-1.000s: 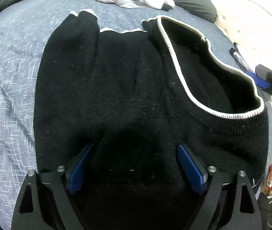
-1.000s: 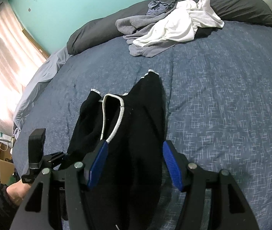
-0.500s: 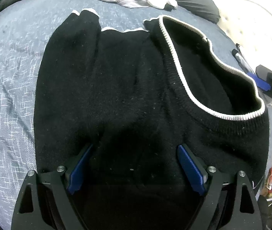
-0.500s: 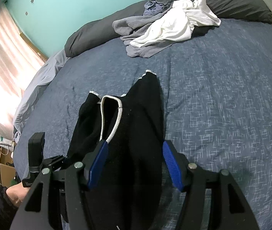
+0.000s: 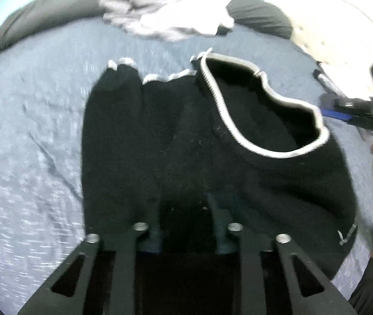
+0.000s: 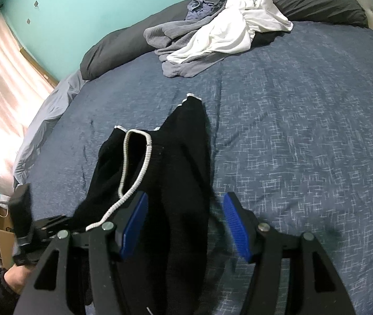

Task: Fold clothes
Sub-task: 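Grasp the sweater's sleeve cuff with the left gripper while the right gripper holds the hem, then lift the black sweater with both grippers, holding it up off the bed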

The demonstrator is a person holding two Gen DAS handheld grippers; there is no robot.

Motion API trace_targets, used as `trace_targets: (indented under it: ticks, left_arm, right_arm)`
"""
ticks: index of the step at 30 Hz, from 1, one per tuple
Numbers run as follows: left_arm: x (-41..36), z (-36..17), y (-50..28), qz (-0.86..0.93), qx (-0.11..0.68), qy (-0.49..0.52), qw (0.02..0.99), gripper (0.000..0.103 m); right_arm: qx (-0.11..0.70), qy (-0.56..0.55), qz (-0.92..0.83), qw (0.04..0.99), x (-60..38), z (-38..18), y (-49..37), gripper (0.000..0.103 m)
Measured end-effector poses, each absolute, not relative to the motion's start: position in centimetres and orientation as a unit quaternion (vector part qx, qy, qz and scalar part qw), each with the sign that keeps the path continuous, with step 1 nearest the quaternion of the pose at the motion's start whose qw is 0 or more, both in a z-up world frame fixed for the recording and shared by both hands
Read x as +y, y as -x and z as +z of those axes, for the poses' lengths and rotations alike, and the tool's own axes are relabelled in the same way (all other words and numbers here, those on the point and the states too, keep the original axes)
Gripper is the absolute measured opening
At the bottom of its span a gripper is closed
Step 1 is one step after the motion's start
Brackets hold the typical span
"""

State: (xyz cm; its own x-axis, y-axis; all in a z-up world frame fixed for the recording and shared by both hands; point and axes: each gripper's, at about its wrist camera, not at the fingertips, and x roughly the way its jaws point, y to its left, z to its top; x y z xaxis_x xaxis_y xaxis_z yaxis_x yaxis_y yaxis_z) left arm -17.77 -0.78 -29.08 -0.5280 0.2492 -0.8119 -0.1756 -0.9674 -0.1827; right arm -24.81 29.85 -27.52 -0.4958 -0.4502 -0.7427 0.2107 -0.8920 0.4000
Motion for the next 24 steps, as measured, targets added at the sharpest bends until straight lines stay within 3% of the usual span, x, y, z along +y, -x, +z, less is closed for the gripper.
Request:
trace_targets:
  ticks: [4, 11, 24]
  left_arm:
    - [-1.9, -27.0, 18.2, 0.888, -0.053, 0.439, 0.127, 0.013]
    - [-7.8, -22.8, 15.0, 0.908, -0.063, 0.398, 0.112, 0.012]
    - [-14.9, -24.8, 13.5, 0.901, -0.118, 0.413, 0.063, 0.012]
  right_arm:
    - [-0.108, -0.470, -0.854, 0.194, 29.3, -27.7, 25.4, 0.064]
    - [-0.076, -0.476, -0.854, 0.194, 27.8, -28.1, 26.6, 0.066]
    - [0.018, -0.457, -0.859, 0.231, 22.1, -26.6, 28.2, 0.066]
